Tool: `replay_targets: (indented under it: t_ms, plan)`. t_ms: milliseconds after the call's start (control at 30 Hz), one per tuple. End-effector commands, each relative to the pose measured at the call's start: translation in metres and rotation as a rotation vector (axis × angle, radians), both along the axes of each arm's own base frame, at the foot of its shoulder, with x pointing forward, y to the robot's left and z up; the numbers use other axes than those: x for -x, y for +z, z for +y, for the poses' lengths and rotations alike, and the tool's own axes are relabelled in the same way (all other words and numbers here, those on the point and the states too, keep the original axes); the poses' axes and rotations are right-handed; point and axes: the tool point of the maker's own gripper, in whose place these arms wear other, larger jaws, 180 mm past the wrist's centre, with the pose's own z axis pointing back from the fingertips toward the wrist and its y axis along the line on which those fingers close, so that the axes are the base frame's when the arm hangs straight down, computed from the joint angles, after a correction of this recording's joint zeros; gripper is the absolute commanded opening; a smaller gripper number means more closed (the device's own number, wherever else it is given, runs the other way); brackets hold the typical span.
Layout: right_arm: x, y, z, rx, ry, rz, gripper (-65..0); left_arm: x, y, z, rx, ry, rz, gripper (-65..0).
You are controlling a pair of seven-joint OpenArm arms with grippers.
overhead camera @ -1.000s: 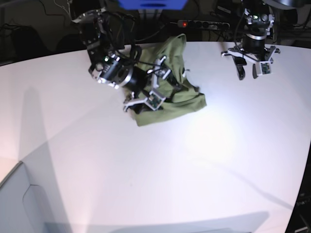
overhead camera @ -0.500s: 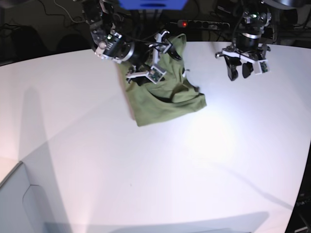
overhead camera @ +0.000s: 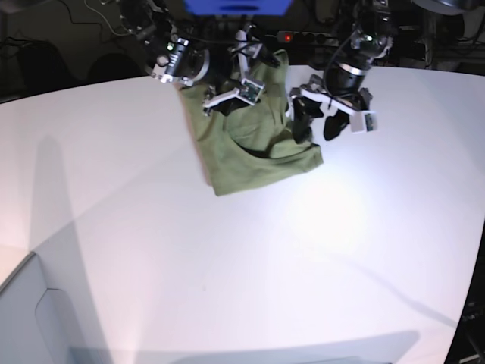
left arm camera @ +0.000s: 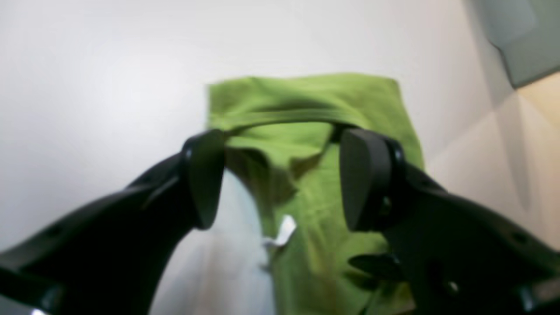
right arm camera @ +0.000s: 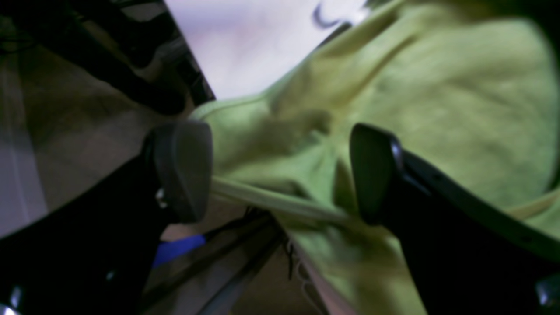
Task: Fold the T-shirt properly
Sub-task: 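Grasp the bundle's hem with the left gripper beside the right gripper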
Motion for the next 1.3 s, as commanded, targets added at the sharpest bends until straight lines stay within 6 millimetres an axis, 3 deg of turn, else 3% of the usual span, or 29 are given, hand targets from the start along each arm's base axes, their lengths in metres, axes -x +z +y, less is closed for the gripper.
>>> replay_targets:
  t_ms: [0, 133, 300, 600, 733, 900, 933, 1267]
  plan:
    - [-0.005, 0.014, 0.001, -0.043, 0.001, -0.032, -19.7, -0.005, 0.009, -0.006, 0.018, -0.010, -0.039, -24.7]
    - [-0.015, 0.013, -0.016, -0.027, -0.064, -0.036, -19.7, 0.001, -0.008, -0.020, 0.040, -0.039, 0.005, -24.7]
    - [-0.027, 0.009, -0.036, 0.000, -0.131, -0.039, -19.7, 0.004, -0.029, -0.022, 0.054, -0.030, 0.057, -24.7]
    - [-0.034, 0.005, -0.054, 0.026, -0.188, -0.036, -19.7, -0.002, -0.041, -0.024, 0.067, -0.025, 0.078, -25.5]
    - [-0.034, 0.004, -0.056, 0.029, -0.190, -0.035, -19.7, -0.005, -0.043, -0.024, 0.066, -0.025, 0.077, -36.3]
    - [-0.040, 0.002, -0.065, 0.045, -0.219, -0.038, -19.7, -0.005, -0.042, -0.024, 0.068, -0.024, 0.075, -62.9]
    - [-0.040, 0.002, -0.066, 0.046, -0.220, -0.038, -19.7, -0.005, -0.043, -0.024, 0.067, -0.019, 0.080, -65.0]
    - [-0.042, 0.003, -0.067, 0.045, -0.226, -0.042, -19.7, 0.009, -0.050, -0.017, 0.052, -0.010, 0.114, -65.0]
